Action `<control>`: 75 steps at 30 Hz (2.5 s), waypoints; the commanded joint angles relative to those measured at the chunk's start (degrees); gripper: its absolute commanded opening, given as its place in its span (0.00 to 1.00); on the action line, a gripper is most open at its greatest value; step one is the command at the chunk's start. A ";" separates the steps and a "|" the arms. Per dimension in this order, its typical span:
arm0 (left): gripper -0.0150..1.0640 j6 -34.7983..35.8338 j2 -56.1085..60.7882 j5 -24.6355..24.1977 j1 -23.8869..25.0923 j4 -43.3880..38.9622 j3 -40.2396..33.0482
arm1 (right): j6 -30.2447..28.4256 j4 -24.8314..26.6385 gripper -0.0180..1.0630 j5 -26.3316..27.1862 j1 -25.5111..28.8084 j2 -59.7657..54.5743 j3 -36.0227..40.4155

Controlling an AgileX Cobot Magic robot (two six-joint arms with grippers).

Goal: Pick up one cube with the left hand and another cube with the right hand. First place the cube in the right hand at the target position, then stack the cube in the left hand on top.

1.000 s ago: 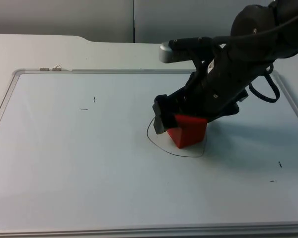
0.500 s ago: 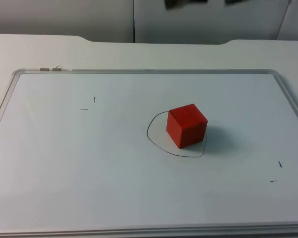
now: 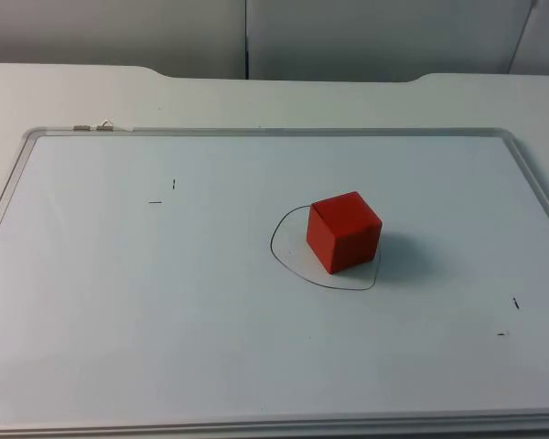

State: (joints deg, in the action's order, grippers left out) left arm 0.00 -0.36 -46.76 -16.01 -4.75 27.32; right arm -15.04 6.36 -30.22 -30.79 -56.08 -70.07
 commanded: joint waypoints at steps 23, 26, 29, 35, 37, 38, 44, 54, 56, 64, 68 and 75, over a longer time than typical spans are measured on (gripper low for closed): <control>0.01 -12.90 -21.85 12.05 -0.30 13.01 9.22 | -1.62 1.19 0.91 10.43 -0.35 26.64 16.59; 0.01 -17.07 -29.09 12.09 -0.30 15.13 14.28 | -1.52 1.19 0.91 10.43 -0.35 26.65 16.59; 0.01 -26.93 -40.45 12.06 -0.30 22.89 21.73 | -1.52 1.40 0.91 10.43 -0.35 26.65 16.59; 0.01 -38.98 -57.25 8.31 -0.30 35.21 32.13 | -1.52 1.38 0.91 9.51 -0.35 26.65 16.59; 0.01 -42.38 -63.81 7.04 -0.43 39.71 35.58 | -1.52 1.38 0.91 9.12 -0.35 26.65 16.59; 0.01 -43.36 -67.16 6.48 -0.58 41.05 37.16 | -1.52 1.38 0.91 9.12 -0.35 26.65 16.59; 0.01 -43.36 -81.17 6.77 -6.70 41.29 43.04 | -1.52 1.38 0.91 8.64 -0.35 26.65 16.59; 0.01 -41.40 -101.55 9.21 -15.82 40.14 52.63 | -1.52 1.38 0.91 8.10 -0.35 26.65 16.59; 0.01 -41.40 -105.94 9.21 -17.11 39.89 54.96 | -1.52 1.38 0.91 7.84 -0.35 26.65 16.59; 0.01 -38.53 -115.26 10.69 -18.52 38.34 59.88 | -1.52 1.38 0.91 7.84 -0.35 26.65 16.59; 0.01 -38.53 -117.66 11.60 -18.52 38.04 61.25 | -1.52 1.38 0.91 7.70 -0.35 26.65 16.59; 0.01 -38.53 -121.54 12.56 -18.52 36.72 62.58 | -1.52 1.38 0.91 7.38 -0.35 26.65 16.59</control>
State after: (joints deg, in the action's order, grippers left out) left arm -38.88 -121.29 -34.94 -34.17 32.14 89.38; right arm -16.31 7.42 -22.38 -30.90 -29.57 -53.73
